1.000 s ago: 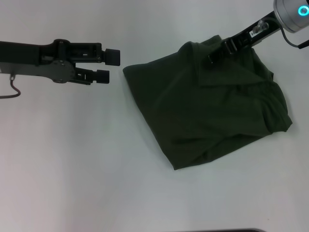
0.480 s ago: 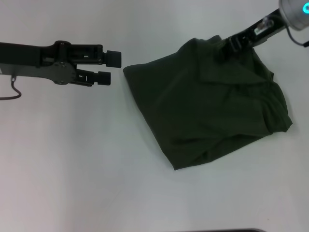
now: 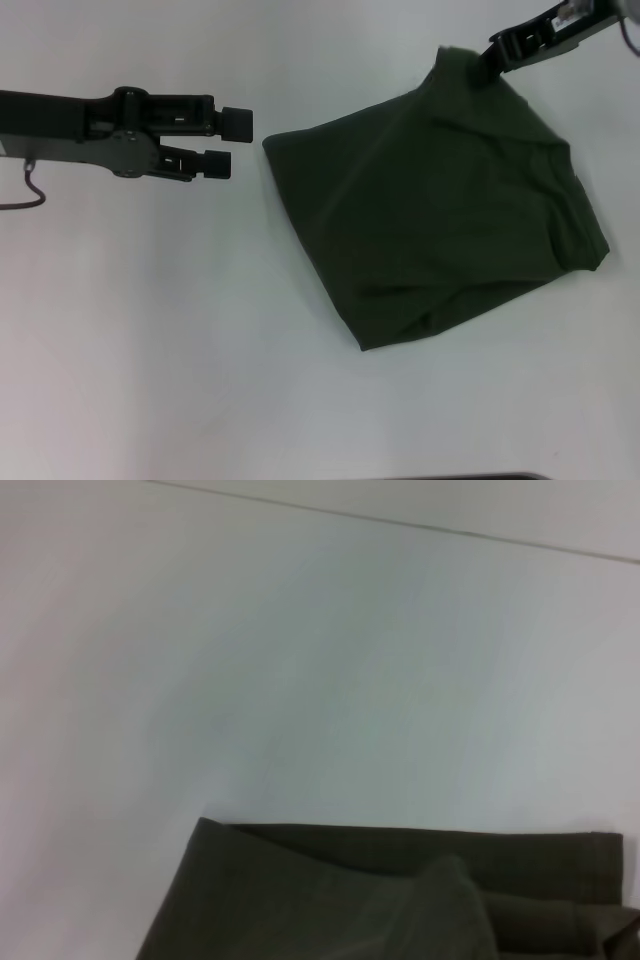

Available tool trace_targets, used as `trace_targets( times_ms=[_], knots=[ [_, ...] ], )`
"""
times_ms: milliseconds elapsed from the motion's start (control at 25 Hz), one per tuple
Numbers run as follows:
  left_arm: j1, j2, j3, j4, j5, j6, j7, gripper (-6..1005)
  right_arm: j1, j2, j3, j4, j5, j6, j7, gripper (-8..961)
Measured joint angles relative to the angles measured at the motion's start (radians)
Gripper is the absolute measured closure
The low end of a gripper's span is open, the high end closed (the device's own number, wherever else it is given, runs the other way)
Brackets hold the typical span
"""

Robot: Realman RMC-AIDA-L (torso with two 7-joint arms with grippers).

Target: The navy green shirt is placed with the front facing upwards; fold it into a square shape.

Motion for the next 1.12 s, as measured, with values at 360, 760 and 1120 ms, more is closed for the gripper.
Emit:
trace_targets(
  times_ms=[360, 760, 1120],
  knots=[
    [-0.002, 0.0, -0.002, -0.006, 0.0, 0.0, 0.0, 50, 0.002, 0.007, -0.012, 0.077, -0.037, 0.1, 0.004, 927],
    [-0.004, -0.001, -0.002, -0.008, -0.002, 0.0, -0.003, 51, -0.006, -0.008, -0.002, 0.079, -0.05, 0.139, 0.029, 911],
    [-0.004, -0.001, -0.007, -0.008, -0.002, 0.0, -0.003, 51, -0.006, -0.02, 0.002, 0.072, -0.071, 0.131, 0.045, 740]
  ],
)
